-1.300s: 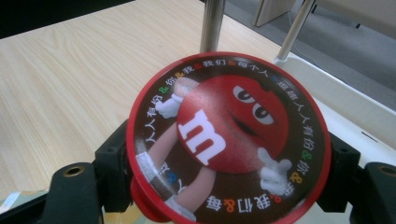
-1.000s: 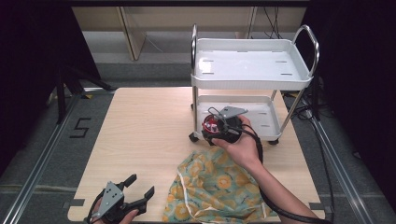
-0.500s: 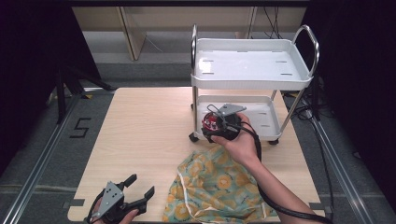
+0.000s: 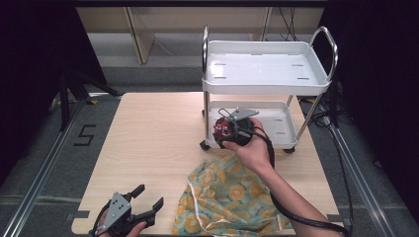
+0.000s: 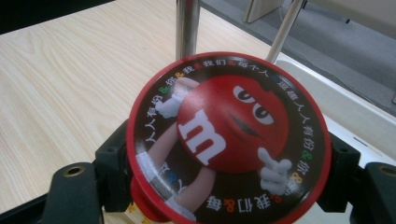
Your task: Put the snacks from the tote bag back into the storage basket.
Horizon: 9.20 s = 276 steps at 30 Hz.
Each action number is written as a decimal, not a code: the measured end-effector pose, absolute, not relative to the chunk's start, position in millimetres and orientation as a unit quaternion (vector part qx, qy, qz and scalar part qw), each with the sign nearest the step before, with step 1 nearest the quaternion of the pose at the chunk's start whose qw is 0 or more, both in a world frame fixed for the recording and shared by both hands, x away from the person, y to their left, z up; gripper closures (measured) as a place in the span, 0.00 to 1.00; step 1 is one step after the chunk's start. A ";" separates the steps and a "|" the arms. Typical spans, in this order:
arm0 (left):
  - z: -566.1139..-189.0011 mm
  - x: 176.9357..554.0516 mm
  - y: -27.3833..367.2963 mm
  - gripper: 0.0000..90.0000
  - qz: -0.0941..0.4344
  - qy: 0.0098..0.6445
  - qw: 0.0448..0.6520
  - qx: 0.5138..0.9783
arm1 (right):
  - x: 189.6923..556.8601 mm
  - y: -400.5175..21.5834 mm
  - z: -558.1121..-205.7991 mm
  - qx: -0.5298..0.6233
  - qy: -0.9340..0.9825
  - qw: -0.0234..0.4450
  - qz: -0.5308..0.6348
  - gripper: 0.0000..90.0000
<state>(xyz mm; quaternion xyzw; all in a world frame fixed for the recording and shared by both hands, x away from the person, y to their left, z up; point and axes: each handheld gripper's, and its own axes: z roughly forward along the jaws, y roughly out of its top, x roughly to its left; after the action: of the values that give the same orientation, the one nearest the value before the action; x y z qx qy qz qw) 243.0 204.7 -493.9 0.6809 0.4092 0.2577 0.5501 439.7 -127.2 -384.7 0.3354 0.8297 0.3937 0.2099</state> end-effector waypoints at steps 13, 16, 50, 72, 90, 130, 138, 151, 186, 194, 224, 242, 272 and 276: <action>-494.0 243.3 204.6 0.23 0.257 0.408 0.550 0.682 | 444.7 -125.6 -388.6 0.337 0.829 0.211 0.392 0.29; -494.0 243.3 205.1 0.23 0.257 0.408 0.552 0.681 | 445.4 -125.2 -387.8 0.339 0.829 0.207 0.394 0.29; -494.5 244.1 205.3 0.24 0.257 0.408 0.558 0.676 | 459.5 -129.2 -389.7 0.343 0.822 0.235 0.389 0.29; -494.5 244.2 206.4 0.24 0.258 0.407 0.557 0.676 | 469.8 -127.5 -394.6 0.331 0.822 0.241 0.396 0.29; -494.1 243.2 206.8 0.24 0.258 0.412 0.554 0.676 | 474.1 -128.3 -393.8 0.354 0.819 0.242 0.381 0.29; -494.0 243.2 207.7 0.24 0.259 0.412 0.553 0.676 | 489.8 -123.4 -401.5 0.344 0.821 0.257 0.376 0.29; -493.9 243.1 207.8 0.24 0.259 0.412 0.553 0.677 | 490.1 -119.9 -402.6 0.353 0.820 0.242 0.379 0.29; -493.8 243.0 208.1 0.24 0.258 0.412 0.552 0.677 | 493.3 -114.9 -407.0 0.348 0.825 0.230 0.380 0.29; -494.3 243.5 207.2 0.24 0.257 0.408 0.556 0.677 | 503.6 -112.4 -428.3 0.362 0.834 0.215 0.357 0.29; -493.4 242.9 207.7 0.24 0.259 0.405 0.552 0.681 | 504.5 -112.4 -430.7 0.368 0.833 0.212 0.353 0.29; -493.4 242.3 207.8 0.24 0.258 0.409 0.551 0.680 | 503.2 -109.0 -442.3 0.408 0.822 0.206 0.340 0.29; -493.5 242.5 207.9 0.24 0.257 0.410 0.552 0.679 | 504.6 -107.0 -445.0 0.408 0.824 0.207 0.335 0.29; -494.3 244.3 207.7 0.24 0.257 0.401 0.555 0.682 | 508.2 -115.6 -449.3 0.416 0.822 0.199 0.334 0.29; -494.4 244.2 207.4 0.24 0.257 0.403 0.559 0.678 | 507.5 -114.1 -448.8 0.418 0.823 0.201 0.327 0.28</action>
<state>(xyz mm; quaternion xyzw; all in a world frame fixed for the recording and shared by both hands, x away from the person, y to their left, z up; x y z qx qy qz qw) 244.2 207.4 -494.4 0.6780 0.4028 0.2568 0.5587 507.5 -114.1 -448.8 0.4184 0.8231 0.3270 0.2011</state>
